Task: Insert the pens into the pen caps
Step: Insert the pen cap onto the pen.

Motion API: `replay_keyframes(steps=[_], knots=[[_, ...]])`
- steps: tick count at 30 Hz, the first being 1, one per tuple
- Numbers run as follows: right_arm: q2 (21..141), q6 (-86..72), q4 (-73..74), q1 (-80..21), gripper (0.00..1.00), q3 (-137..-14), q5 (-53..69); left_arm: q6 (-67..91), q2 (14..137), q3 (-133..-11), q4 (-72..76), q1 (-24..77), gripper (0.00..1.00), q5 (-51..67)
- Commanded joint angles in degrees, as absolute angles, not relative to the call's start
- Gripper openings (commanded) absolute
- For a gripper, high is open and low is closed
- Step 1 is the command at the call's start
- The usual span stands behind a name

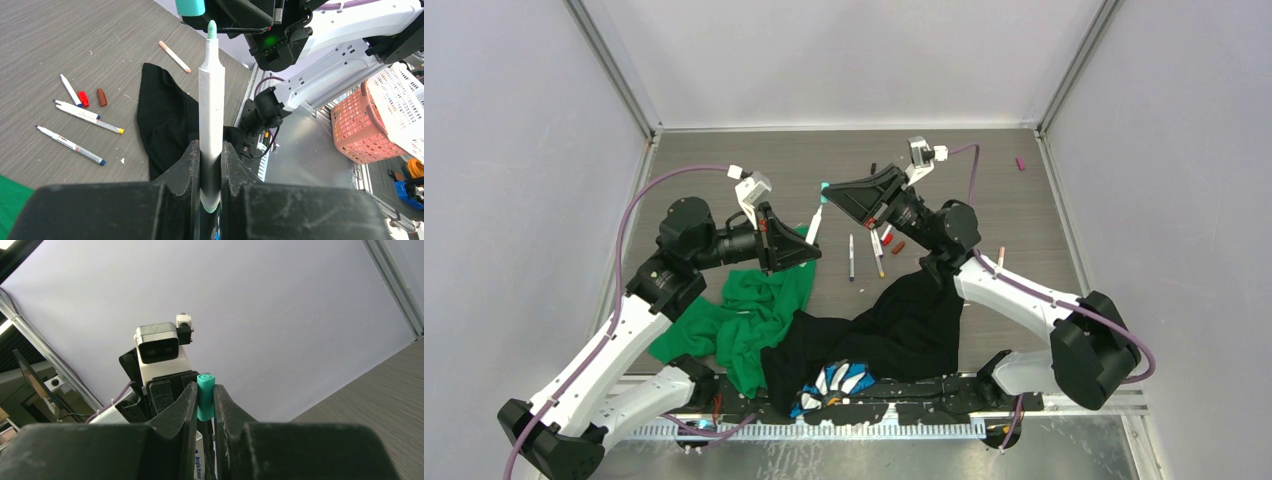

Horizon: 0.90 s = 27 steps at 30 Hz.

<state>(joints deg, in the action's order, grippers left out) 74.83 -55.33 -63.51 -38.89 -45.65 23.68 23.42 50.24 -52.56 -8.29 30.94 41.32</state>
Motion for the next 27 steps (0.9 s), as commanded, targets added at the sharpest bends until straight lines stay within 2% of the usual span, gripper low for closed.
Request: replay_keyframes(steps=[1, 27], knots=[[74.96, -54.21, -66.73, -39.35, 0.00, -48.33, 24.49, 24.08, 49.69, -52.82, -4.26, 30.59, 0.00, 42.37], [75.42, -55.30, -67.77, -39.95, 0.00, -49.22, 25.06, 24.70, 49.74, -52.57, -3.78, 30.59, 0.00, 41.85]])
